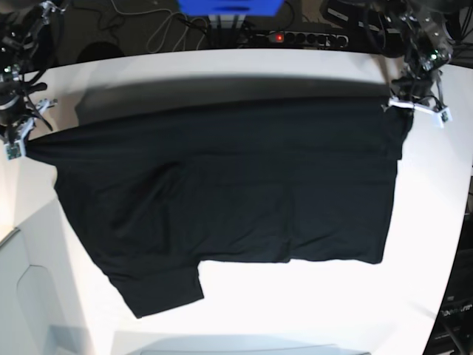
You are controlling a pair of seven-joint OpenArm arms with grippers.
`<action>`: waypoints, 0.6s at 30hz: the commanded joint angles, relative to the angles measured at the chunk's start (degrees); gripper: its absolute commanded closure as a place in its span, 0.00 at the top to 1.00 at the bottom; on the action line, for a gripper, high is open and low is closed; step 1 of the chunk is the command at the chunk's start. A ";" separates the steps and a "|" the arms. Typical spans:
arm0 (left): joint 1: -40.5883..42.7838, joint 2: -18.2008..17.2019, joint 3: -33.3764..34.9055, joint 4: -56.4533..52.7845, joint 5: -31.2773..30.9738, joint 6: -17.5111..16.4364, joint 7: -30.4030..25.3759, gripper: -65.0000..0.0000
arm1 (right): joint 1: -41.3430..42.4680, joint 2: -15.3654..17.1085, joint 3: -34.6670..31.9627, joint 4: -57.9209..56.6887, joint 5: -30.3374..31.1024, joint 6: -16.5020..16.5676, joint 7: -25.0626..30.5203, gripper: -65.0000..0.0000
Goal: Fold the T-shirt properly
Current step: 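Drag the held folded edge with both grippers back toward the robot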
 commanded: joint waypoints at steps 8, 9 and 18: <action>4.12 -1.20 -0.60 0.34 1.28 0.85 -2.01 0.00 | -4.30 1.21 2.08 -2.31 -1.45 -0.66 0.32 0.00; 4.30 -1.20 -0.60 0.25 1.28 0.85 -2.01 0.00 | -4.83 1.12 1.99 -3.02 -1.45 -0.66 0.32 0.00; 6.85 0.03 -0.69 0.43 1.28 0.85 -2.01 0.00 | -8.69 -0.81 0.85 -7.68 -1.45 -0.66 0.41 0.00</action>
